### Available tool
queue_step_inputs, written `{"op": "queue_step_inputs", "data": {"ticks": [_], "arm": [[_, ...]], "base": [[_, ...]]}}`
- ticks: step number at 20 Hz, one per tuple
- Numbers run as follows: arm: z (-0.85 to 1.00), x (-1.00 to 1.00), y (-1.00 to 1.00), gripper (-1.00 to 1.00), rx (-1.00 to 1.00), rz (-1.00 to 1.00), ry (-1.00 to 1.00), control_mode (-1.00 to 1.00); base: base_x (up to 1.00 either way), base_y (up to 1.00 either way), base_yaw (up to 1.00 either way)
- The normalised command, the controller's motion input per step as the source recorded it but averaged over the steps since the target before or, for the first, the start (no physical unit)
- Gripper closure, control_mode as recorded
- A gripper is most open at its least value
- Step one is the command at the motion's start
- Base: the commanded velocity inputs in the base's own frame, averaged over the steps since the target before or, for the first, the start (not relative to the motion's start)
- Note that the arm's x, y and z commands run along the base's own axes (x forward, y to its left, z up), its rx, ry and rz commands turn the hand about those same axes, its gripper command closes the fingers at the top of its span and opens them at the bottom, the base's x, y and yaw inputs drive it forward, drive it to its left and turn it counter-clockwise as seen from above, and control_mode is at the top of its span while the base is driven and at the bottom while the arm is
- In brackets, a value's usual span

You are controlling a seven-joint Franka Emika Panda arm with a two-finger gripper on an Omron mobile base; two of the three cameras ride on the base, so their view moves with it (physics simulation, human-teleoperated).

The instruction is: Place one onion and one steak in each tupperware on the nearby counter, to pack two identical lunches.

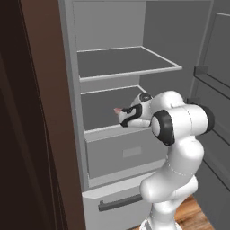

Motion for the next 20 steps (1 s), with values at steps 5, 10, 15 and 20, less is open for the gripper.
{"op": "queue_step_inputs", "data": {"ticks": [5, 10, 15, 20], "arm": [[-0.17, 0.35, 0.00, -1.00, 0.00, 0.01, 0.00, -1.00], [-0.17, 0.36, 0.00, -1.00, 0.00, 0.00, 0.00, -1.00], [-0.25, 0.34, 0.00, -1.00, 0.00, 0.01, 0.00, -1.00], [-0.22, 0.35, 0.00, -1.00, 0.00, 0.02, 0.00, -1.00]], "base": [[0.00, 0.00, 0.00], [0.00, 0.00, 0.00], [0.00, 0.00, 0.00], [0.00, 0.00, 0.00]]}}
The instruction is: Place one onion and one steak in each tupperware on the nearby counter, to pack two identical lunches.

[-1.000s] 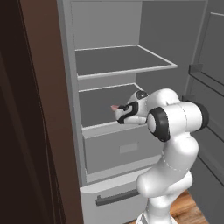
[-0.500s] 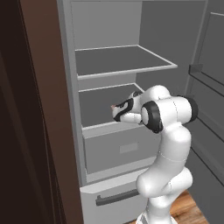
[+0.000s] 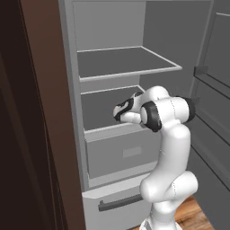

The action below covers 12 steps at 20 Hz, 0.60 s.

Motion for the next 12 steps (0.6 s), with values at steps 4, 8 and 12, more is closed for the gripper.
{"op": "queue_step_inputs", "data": {"ticks": [4, 8, 12], "arm": [[-0.36, 0.31, 0.06, -1.00, 0.00, 0.02, 0.00, -1.00], [-0.60, 0.18, 0.20, 1.00, 0.00, 0.00, 0.04, -1.00], [-0.36, -0.16, 0.11, 1.00, -0.01, -0.02, 0.03, -1.00]], "base": [[0.00, 0.00, 0.00], [0.00, 0.00, 0.00], [0.00, 0.00, 0.00]]}}
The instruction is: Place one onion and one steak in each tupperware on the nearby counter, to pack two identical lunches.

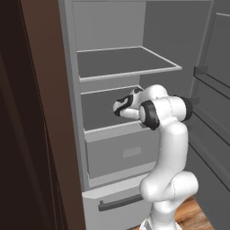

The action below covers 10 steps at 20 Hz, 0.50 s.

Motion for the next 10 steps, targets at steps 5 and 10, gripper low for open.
{"op": "queue_step_inputs", "data": {"ticks": [5, 10], "arm": [[0.12, -0.94, 0.01, 1.00, 0.00, -0.06, 0.01, -1.00], [0.59, -0.88, 0.03, 1.00, 0.00, -0.01, 0.00, -1.00]], "base": [[0.00, 0.00, 0.00], [0.00, 0.00, 0.00]]}}
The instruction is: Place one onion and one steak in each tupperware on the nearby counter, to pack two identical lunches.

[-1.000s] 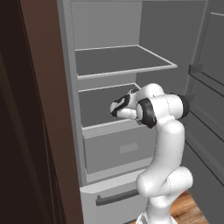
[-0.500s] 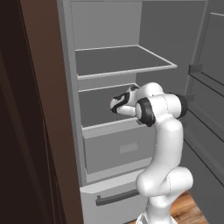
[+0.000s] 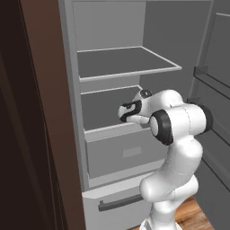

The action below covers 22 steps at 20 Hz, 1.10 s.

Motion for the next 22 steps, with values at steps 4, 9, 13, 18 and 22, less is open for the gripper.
{"op": "queue_step_inputs", "data": {"ticks": [4, 9, 13, 18, 22], "arm": [[0.73, -0.86, 0.09, 1.00, 0.00, -0.01, 0.00, -1.00], [0.77, -0.94, 0.01, 1.00, 0.00, -0.03, 0.00, -1.00], [0.61, -0.92, 0.00, 1.00, 0.00, -0.04, 0.01, -1.00], [0.24, -0.95, 0.00, 1.00, 0.00, -0.02, 0.00, -1.00], [0.09, -0.81, -0.01, 1.00, 0.00, 0.00, 0.00, -1.00]], "base": [[0.00, 0.00, 0.00], [0.00, 0.00, 0.00], [0.00, 0.00, 0.00], [0.00, 0.00, 0.00], [0.00, 0.00, 0.00]]}}
